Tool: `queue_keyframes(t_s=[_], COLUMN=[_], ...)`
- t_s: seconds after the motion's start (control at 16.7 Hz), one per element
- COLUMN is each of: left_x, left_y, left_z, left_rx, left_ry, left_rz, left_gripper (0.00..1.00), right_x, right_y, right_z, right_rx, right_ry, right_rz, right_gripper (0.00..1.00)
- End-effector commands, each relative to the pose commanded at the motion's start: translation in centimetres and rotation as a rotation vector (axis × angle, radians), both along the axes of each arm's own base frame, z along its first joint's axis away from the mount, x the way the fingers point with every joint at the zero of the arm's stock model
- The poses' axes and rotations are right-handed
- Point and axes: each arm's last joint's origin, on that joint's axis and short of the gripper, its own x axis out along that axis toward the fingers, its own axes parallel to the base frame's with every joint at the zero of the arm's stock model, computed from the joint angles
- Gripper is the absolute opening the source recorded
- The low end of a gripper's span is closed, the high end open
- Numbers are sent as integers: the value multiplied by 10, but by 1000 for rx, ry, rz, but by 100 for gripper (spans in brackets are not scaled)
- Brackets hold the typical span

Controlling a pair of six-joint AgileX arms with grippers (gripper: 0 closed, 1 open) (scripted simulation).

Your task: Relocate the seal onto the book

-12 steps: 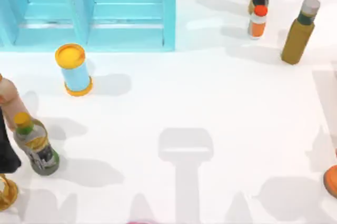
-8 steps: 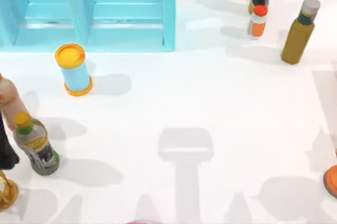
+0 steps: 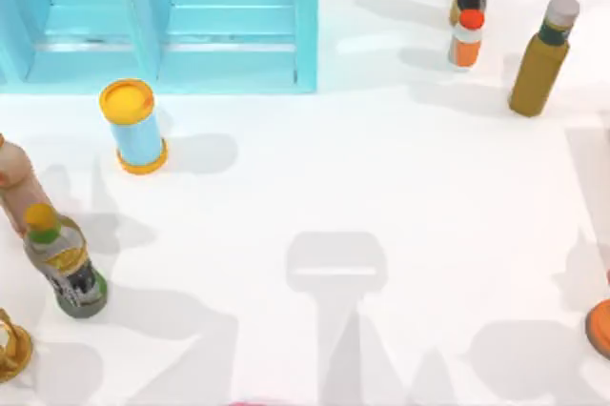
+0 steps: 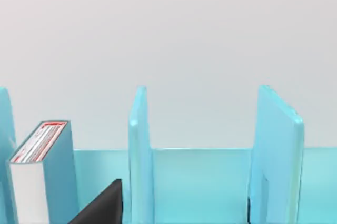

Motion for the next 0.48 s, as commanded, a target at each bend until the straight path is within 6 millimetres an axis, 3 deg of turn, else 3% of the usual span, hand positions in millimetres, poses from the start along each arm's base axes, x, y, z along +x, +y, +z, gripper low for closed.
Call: queue_keyframes(t_s=[0.24, 0.48], left_x=[69, 140], left_y=[30, 77], left_z=[5, -37], left_rx=[-9, -33], left_ry=[52, 126], left_rz=[-16, -26], left_gripper=[100, 100], right_x=[0, 0], right_y=[0, 0], right_z=[0, 0], right_rx=[0, 0], right_ry=[0, 0], right_rz=[0, 0], right_gripper=[100, 100])
